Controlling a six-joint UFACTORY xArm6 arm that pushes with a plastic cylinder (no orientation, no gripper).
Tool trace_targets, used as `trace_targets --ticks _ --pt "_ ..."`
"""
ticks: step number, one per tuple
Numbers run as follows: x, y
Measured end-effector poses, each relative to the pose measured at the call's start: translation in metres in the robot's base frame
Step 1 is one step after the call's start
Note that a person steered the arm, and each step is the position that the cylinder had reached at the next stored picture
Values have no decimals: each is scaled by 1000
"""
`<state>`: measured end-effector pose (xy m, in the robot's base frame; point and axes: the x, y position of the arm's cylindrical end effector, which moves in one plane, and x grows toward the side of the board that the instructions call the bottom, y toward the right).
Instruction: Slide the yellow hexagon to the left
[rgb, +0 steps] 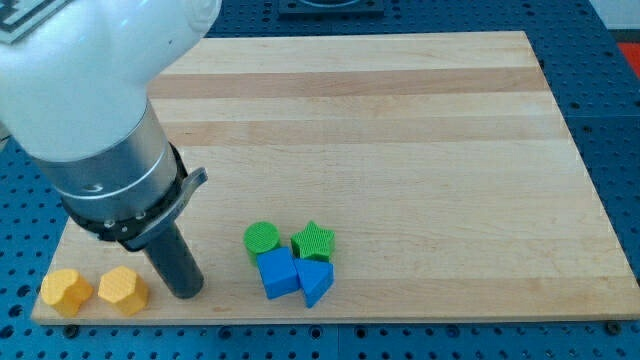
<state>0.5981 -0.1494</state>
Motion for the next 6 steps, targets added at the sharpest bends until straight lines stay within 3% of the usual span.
trace_targets --ticks 6 --pt "1 -28"
